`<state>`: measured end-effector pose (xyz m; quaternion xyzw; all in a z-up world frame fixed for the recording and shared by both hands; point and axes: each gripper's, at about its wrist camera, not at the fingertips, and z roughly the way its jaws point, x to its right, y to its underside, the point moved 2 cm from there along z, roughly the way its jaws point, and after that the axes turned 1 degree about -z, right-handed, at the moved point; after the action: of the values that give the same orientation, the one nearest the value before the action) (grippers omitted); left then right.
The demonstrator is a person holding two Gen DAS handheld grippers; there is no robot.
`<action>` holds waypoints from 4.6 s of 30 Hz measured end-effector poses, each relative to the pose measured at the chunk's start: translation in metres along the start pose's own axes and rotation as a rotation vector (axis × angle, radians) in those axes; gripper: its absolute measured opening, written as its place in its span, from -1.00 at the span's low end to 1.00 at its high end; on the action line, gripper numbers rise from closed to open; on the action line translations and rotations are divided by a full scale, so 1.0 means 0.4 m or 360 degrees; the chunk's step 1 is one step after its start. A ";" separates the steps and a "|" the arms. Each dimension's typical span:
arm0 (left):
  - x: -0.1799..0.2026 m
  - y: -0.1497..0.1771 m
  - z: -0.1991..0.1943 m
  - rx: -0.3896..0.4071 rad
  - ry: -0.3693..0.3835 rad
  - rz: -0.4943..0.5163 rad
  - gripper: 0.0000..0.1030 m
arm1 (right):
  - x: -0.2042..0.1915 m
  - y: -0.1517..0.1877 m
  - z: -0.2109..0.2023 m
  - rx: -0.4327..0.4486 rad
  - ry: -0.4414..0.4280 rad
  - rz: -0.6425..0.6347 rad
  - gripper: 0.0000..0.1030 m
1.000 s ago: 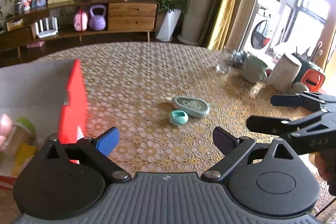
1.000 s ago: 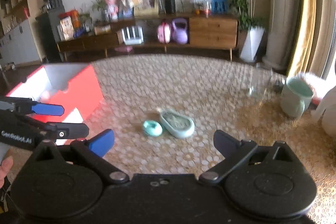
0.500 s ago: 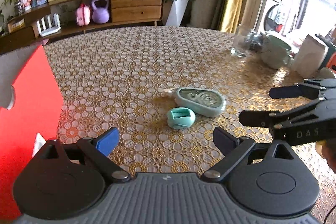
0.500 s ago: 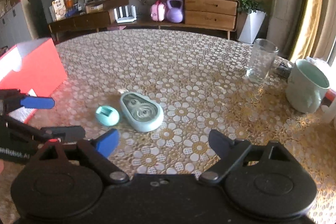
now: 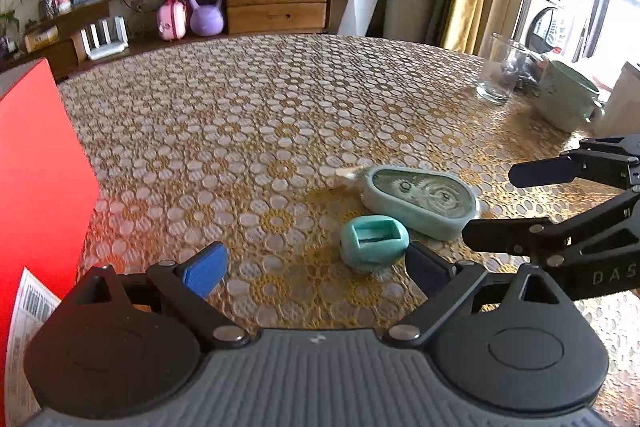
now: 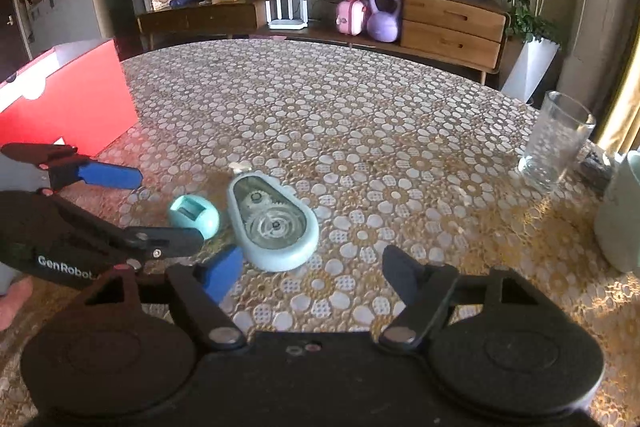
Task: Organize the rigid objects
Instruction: 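Grasp the teal object with the left tool while the right tool grasps the pale green tape dispenser, then carry the teal object and tape dispenser into the red box and open both tools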
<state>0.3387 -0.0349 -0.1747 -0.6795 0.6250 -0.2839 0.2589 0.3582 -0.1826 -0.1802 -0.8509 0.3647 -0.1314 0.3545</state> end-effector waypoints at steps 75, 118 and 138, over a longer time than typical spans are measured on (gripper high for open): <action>-0.244 -0.047 -0.548 0.0259 0.0068 -0.0011 -0.41 | -0.523 -0.154 -0.346 0.0382 0.0211 0.0095 0.03; -0.765 -0.004 -0.370 -0.0080 -0.0243 -0.0076 -0.41 | -0.822 -0.286 0.104 -0.0030 0.0190 -0.0205 0.03; -0.791 0.031 -0.318 -0.0316 -0.0192 -0.0164 -0.41 | -0.817 -0.271 0.132 -0.0149 0.0118 -0.0142 0.06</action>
<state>0.2214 0.2796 -0.1134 -0.7488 0.5977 -0.1921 0.2124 0.2122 0.1296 -0.1306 -0.8765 0.3452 -0.1613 0.2943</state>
